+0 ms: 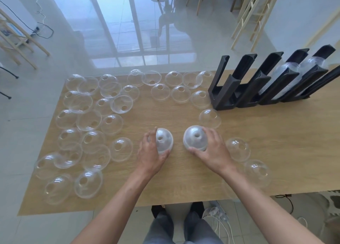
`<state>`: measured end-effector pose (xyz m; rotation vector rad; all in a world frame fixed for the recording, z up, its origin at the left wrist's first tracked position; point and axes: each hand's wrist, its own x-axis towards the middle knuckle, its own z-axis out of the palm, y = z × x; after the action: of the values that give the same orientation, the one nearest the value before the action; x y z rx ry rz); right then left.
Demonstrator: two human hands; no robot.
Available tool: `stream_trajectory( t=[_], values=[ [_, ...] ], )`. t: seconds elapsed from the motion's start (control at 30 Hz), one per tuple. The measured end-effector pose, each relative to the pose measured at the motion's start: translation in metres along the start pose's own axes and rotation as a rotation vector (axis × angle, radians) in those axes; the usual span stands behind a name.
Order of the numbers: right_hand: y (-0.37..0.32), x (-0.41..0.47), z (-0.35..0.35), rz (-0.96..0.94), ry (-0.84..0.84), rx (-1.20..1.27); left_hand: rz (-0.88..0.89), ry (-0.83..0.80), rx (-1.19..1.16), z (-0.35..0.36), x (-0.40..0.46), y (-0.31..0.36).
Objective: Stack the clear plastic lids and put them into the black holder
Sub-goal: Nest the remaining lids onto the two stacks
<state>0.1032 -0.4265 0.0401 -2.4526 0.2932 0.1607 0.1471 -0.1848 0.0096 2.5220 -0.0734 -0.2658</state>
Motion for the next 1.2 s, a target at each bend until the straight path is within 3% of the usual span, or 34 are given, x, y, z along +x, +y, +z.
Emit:
stream_trajectory(
  t=[0.17,0.3,0.43,0.6,0.77,0.93,1.2],
  values=[
    [-0.003,0.011,0.006,-0.007,0.005,-0.069,0.012,-0.003,0.011,-0.001,0.008,-0.002],
    [0.007,0.008,-0.005,-0.006,0.013,-0.055,0.015,0.035,0.179,-0.008,0.002,0.009],
    [0.039,-0.016,-0.038,0.048,0.088,0.015,0.15,0.132,0.304,-0.016,-0.023,0.027],
    [0.1,-0.062,-0.086,0.074,0.186,0.008,0.246,0.14,0.339,-0.002,-0.062,0.049],
    [0.154,-0.107,-0.104,0.188,0.14,-0.125,0.431,-0.007,0.287,0.043,-0.104,0.079],
    [0.187,-0.131,-0.09,0.071,-0.01,-0.311,0.604,-0.248,0.296,0.098,-0.127,0.11],
    [0.192,-0.105,-0.069,0.181,0.008,-0.087,0.511,-0.293,0.386,0.145,-0.116,0.14]
  ],
)
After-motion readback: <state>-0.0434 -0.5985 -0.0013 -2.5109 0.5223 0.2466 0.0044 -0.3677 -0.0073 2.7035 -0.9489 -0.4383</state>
